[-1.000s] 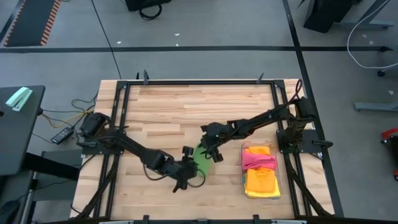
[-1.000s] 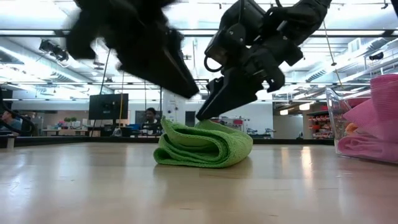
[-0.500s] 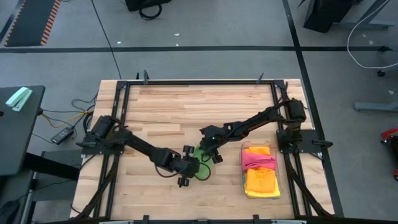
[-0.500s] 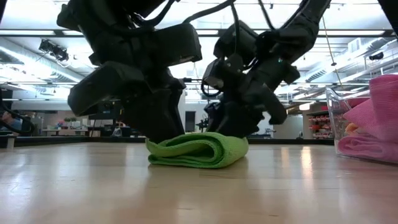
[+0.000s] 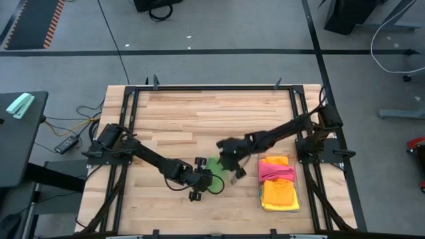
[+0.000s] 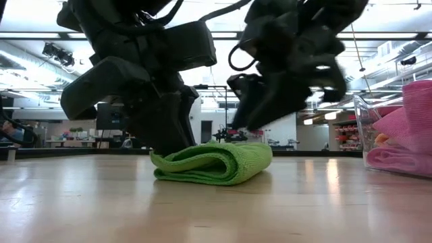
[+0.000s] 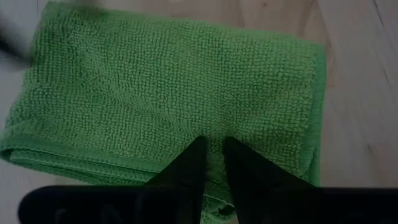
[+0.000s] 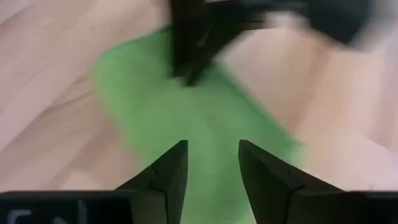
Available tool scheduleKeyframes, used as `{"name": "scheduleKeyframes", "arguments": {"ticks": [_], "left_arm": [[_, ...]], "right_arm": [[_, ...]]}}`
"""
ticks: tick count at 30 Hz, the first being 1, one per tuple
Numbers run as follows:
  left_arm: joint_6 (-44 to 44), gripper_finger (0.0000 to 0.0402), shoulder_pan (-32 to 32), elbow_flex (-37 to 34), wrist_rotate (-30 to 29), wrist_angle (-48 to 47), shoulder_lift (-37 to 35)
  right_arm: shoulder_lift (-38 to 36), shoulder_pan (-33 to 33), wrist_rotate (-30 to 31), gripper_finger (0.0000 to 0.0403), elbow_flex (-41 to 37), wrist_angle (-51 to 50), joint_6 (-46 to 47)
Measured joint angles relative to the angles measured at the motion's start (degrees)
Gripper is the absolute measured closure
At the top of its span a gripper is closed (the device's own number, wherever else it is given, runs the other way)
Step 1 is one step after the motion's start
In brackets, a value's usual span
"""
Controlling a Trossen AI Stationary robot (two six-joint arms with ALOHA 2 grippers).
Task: Fold microfiber towels
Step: Put the folded green towel into the transparent bin
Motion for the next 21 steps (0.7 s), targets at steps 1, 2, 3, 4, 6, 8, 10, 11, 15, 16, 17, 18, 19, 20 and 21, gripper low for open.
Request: {"name": "scheduleKeyframes", "arguments": {"ticks": [1,2,3,4,6,8,10,11,15,16,17,18,19,20,21], "left_arm": [[0.01,0.0330,-0.01,0.00,-0.07,-0.08,0.00],[0.02,0.0332,-0.01,0.00,-0.08,-0.09,0.00],[0.02,0.0334,0.00,-0.02,-0.08,-0.11,0.00],[0.02,0.0335,0.00,-0.02,-0.09,-0.18,0.00],[0.02,0.0339,0.00,-0.02,-0.13,-0.22,0.00],[0.04,0.0342,0.00,-0.02,-0.17,-0.26,0.00],[0.04,0.0345,0.00,-0.04,-0.23,-0.22,0.00],[0.04,0.0346,0.00,-0.04,-0.23,-0.22,0.00],[0.02,0.0349,0.00,-0.09,-0.28,0.01,0.00],[0.02,0.0349,0.00,-0.11,-0.30,0.32,0.00],[0.02,0.0348,0.00,-0.11,-0.32,0.59,0.00],[0.02,0.0348,0.00,-0.11,-0.34,0.63,0.00],[0.00,0.0347,0.00,-0.11,-0.34,0.65,0.00],[0.00,0.0347,0.00,-0.11,-0.33,0.67,0.00],[0.00,0.0348,0.00,-0.11,-0.44,0.68,0.01]], "right_arm": [[0.15,1.10,0.00,0.0251,-0.06,-0.74,-1.39],[0.21,2.18,0.14,0.0248,-0.09,-1.55,-2.65],[0.45,3.34,0.79,0.0243,-0.07,-1.71,-3.70],[0.67,4.45,1.83,0.0238,0.00,-1.66,-4.26],[0.75,6.82,4.25,0.0221,-0.05,-2.91,-4.91],[0.74,8.99,6.37,0.0199,-0.04,-2.53,-5.96],[0.70,10.87,8.21,0.0174,-0.03,-2.73,-7.36],[0.70,11.64,9.35,0.0160,-0.03,-3.11,-8.02],[0.70,13.72,16.16,0.0109,-0.03,-4.51,-11.65],[0.70,14.05,18.15,0.0098,-0.03,-4.51,-13.18],[0.75,14.30,19.61,0.0089,-0.03,-4.50,-14.87],[1.27,14.36,20.26,0.0082,0.02,-4.24,-16.57],[1.97,14.36,20.65,0.0076,0.08,-3.76,-18.09],[2.82,14.36,21.46,0.0071,0.07,-3.81,-19.35],[3.81,14.38,22.34,0.0069,0.02,-3.69,-20.34]]}}
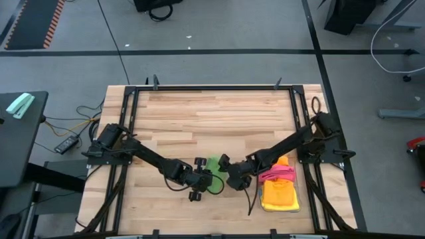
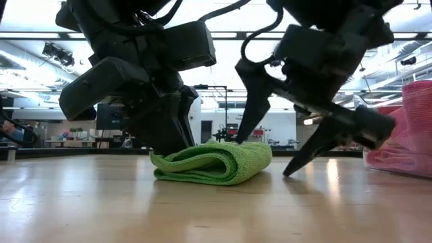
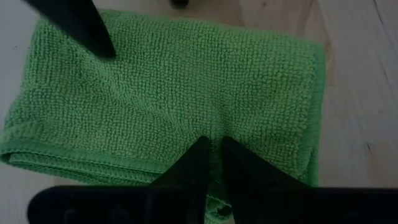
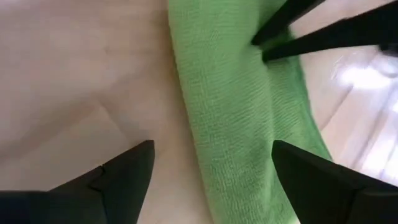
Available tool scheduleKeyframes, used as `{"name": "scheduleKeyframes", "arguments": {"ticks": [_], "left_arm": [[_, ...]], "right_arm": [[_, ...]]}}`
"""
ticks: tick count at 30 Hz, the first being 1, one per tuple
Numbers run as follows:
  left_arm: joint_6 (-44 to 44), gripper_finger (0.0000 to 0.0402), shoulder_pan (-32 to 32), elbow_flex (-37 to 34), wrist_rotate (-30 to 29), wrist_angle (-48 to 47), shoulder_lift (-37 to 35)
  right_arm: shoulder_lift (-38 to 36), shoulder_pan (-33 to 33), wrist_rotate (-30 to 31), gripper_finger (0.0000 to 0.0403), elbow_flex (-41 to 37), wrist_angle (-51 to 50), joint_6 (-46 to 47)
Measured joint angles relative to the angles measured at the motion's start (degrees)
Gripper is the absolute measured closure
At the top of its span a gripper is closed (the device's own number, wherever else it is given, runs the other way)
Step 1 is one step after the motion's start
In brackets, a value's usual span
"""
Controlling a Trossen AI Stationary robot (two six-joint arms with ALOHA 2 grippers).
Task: Fold microfiber towels
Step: Put the folded green towel into the transparent bin
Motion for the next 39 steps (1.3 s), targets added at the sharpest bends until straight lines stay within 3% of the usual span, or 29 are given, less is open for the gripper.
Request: {"name": "scheduleKeyframes", "arguments": {"ticks": [5,8,14,26,31,39], "left_arm": [[0.02,0.0353,0.03,0.00,-0.10,0.09,0.01],[0.02,0.0352,0.09,0.00,-0.12,0.15,0.01],[0.00,0.0353,0.09,0.00,-0.66,0.17,0.03],[-0.26,0.0358,0.09,0.00,-1.22,0.17,0.07],[0.02,0.0357,0.09,0.00,-1.34,0.17,0.07],[-0.04,0.0366,0.11,0.00,-1.32,0.26,0.07]], "right_arm": [[2.34,0.04,5.03,0.0066,0.12,4.67,-6.12],[2.72,-0.52,5.04,0.0066,0.09,6.66,-9.48],[3.54,-2.82,1.88,0.0081,0.04,9.43,-15.91],[3.78,-2.43,-0.45,0.0152,-0.04,14.40,-21.71],[5.99,-5.11,-5.06,0.0160,0.16,14.49,-19.36],[7.38,-4.81,-5.36,0.0161,0.15,18.26,-22.19]]}}
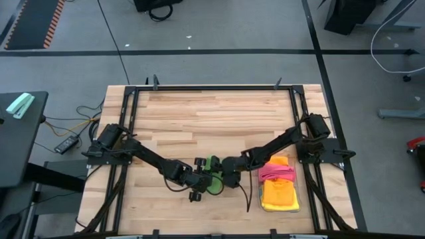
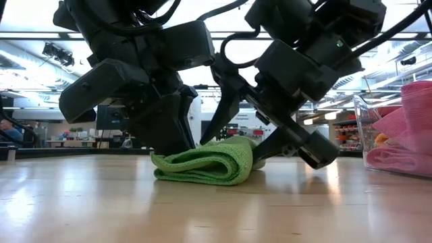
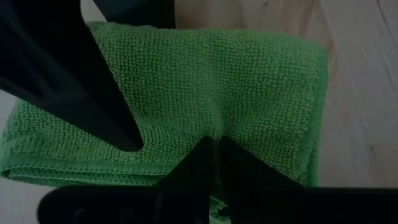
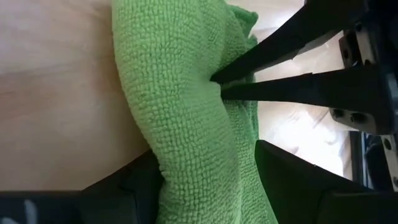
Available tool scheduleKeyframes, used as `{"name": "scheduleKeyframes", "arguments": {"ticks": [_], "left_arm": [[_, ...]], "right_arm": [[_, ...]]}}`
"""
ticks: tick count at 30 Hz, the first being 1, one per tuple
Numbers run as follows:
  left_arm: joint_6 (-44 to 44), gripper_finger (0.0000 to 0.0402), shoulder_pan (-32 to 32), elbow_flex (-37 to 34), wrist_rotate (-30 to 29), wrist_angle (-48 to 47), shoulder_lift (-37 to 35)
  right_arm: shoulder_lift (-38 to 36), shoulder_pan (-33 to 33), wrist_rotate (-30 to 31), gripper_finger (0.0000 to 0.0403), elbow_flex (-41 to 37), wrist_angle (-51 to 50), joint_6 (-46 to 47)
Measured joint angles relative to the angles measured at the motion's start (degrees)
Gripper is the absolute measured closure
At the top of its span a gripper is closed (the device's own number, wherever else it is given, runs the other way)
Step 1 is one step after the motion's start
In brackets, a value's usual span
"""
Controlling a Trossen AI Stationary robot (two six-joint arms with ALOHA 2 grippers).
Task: Fold microfiber towels
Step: Put the folded green towel into the transparent bin
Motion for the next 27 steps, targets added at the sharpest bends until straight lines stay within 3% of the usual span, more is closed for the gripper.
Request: {"name": "scheduleKeyframes", "arguments": {"ticks": [5,11,16,27], "left_arm": [[-0.02,0.0362,0.01,0.00,0.00,0.06,0.00],[-0.02,0.0370,-0.13,-0.01,0.00,-0.19,-0.25],[-0.57,0.0384,-1.94,-0.13,-1.22,-4.65,-4.47],[-4.92,0.0368,-4.72,-0.09,-1.31,-14.77,-9.57]], "right_arm": [[0.09,-0.79,-0.77,0.0191,0.00,-0.21,1.83],[0.30,-0.98,-1.12,0.0277,-0.11,-0.40,4.76],[0.33,-1.01,-0.92,0.0346,-0.05,-0.77,8.65],[-2.17,-0.50,-1.13,0.0362,-0.28,-5.92,14.82]]}}
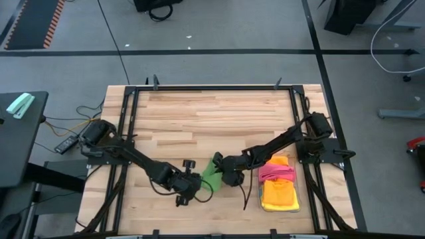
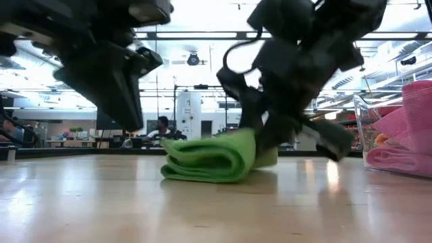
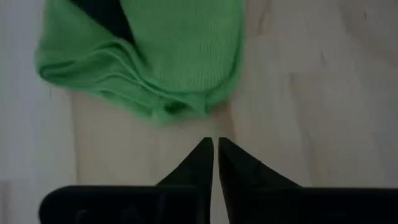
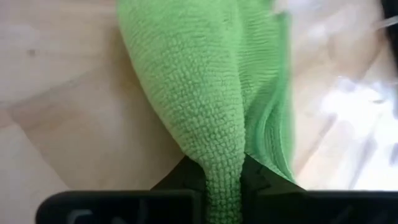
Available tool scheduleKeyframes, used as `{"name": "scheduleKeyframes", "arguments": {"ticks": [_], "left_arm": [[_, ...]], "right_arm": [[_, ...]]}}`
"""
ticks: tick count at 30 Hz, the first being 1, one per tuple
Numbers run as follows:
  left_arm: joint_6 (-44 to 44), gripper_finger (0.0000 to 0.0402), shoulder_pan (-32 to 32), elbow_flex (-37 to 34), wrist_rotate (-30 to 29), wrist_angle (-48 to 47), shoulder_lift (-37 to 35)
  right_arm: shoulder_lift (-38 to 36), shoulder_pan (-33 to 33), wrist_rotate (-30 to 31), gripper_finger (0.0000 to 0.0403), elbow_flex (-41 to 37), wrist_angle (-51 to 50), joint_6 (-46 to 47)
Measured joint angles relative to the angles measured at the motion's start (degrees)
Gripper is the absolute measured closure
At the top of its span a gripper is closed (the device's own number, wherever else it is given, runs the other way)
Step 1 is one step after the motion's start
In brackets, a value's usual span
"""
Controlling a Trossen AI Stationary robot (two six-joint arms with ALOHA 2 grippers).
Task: Fold microfiber towels
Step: Put the folded green towel into the transparent bin
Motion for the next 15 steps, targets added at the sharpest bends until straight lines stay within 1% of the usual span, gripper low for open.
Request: {"name": "scheduleKeyframes", "arguments": {"ticks": [5,11,15], "left_arm": [[-0.74,0.0373,-0.12,0.04,-0.78,-1.28,-0.27],[-1.21,0.0388,-0.22,0.04,-0.86,-1.06,-0.27],[-3.21,0.0381,-0.04,0.04,-1.20,-1.25,-0.27]], "right_arm": [[-0.61,-0.02,-0.58,0.0363,0.20,-2.60,2.57],[-0.61,0.78,-0.62,0.0363,0.29,-3.22,2.80],[-1.27,1.62,-0.61,0.0363,0.28,-4.45,3.38]]}}
